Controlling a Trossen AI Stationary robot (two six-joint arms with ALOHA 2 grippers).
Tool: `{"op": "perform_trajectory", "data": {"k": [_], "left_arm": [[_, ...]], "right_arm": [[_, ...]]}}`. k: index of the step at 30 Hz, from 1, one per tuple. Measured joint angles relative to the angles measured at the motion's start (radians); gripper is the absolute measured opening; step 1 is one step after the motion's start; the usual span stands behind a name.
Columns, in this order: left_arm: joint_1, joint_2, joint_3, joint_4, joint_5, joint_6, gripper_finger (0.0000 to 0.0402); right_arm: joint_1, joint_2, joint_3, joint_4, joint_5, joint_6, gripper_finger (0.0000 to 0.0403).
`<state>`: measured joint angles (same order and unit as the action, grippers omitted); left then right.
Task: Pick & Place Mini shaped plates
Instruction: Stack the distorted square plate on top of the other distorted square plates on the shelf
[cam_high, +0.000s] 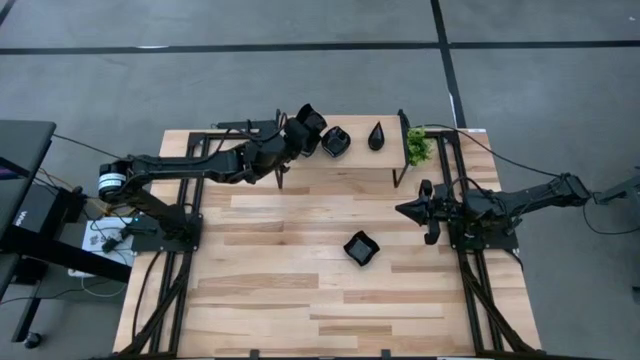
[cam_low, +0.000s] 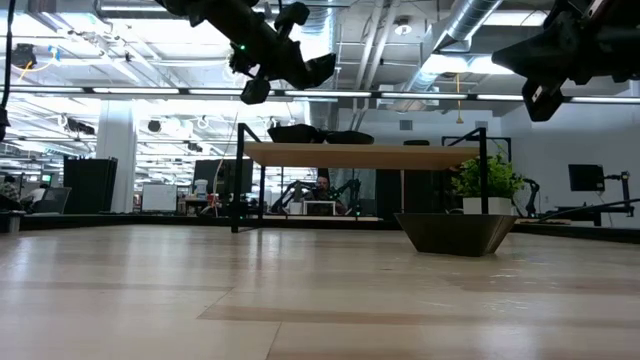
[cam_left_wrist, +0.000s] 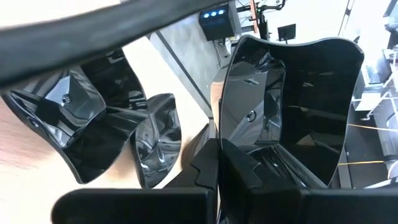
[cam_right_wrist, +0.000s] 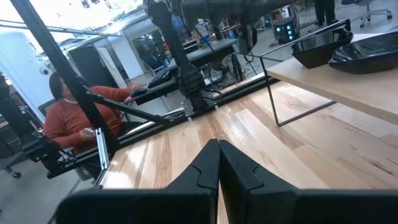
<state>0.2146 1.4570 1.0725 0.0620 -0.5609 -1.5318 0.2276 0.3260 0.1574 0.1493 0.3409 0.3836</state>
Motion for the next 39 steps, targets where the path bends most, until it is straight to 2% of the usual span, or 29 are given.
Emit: {"op": "perform_trajectory", "data": {"k": [14,20,31,34,39], "left_arm": [[0.008,0.0,0.0,0.01,-0.005,0.001,0.0008],[0.007,0.0,0.0,0.063,-0.002,-0.024,0.0008],[-0.005,0.002,0.014,0.062,-0.107,-0.209,0.0008],[-0.018,0.002,0.057,0.006,-0.161,-0.23,0.0008],[-0.026,0.005,0.14,-0.222,-0.216,-0.303,0.0008]], "right_arm": [[0.0,0.0,0.0,0.0,0.0,0.001,0.0],[0.0,0.0,0.0,0.0,0.0,0.024,0.0],[0.0,0.0,0.0,0.001,0.0,0.027,0.0],[0.0,0.0,0.0,0.001,0.0,0.028,0.0],[0.0,0.0,0.0,0.0,0.0,0.028,0.0]]}}
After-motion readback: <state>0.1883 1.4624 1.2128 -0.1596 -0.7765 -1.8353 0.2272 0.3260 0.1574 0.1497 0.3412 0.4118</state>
